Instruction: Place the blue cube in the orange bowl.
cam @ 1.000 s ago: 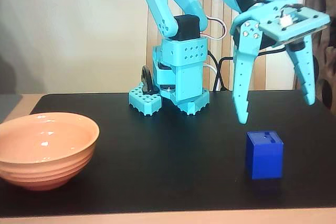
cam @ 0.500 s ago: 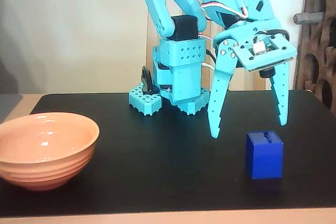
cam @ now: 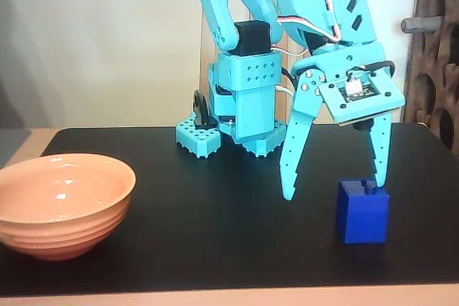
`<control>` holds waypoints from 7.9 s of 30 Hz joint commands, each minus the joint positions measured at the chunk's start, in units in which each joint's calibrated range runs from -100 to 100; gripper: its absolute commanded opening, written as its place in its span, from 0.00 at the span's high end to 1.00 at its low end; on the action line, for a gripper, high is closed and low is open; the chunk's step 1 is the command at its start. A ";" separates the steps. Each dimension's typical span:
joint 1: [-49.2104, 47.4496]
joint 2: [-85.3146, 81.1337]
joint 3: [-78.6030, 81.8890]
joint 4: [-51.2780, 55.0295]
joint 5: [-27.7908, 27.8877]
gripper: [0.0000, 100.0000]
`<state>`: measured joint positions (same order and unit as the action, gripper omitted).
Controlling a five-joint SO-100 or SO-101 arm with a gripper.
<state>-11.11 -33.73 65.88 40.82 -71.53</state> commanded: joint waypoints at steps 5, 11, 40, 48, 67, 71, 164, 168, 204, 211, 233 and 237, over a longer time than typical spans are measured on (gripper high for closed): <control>-2.03 1.39 -1.00 -1.53 -0.44 0.65; -4.13 1.99 -1.18 -4.49 -0.50 0.65; -3.83 5.48 -1.46 -8.24 -0.81 0.65; -3.63 8.46 -1.37 -8.24 -0.81 0.65; -1.93 9.83 -1.91 -7.54 -0.81 0.65; -1.93 9.83 -1.91 -7.54 -0.81 0.80; 0.38 -7.81 -0.28 -8.41 -0.76 0.81; 0.68 -5.60 1.18 -8.41 -0.92 0.81; -0.32 8.38 0.63 -11.20 -0.65 0.69; -0.22 7.95 0.54 -11.20 -0.50 0.69; -0.02 7.87 -0.19 -13.03 -0.34 0.83; 0.08 7.87 -0.19 -13.03 -0.34 0.84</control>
<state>-11.86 -25.40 67.60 29.81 -71.79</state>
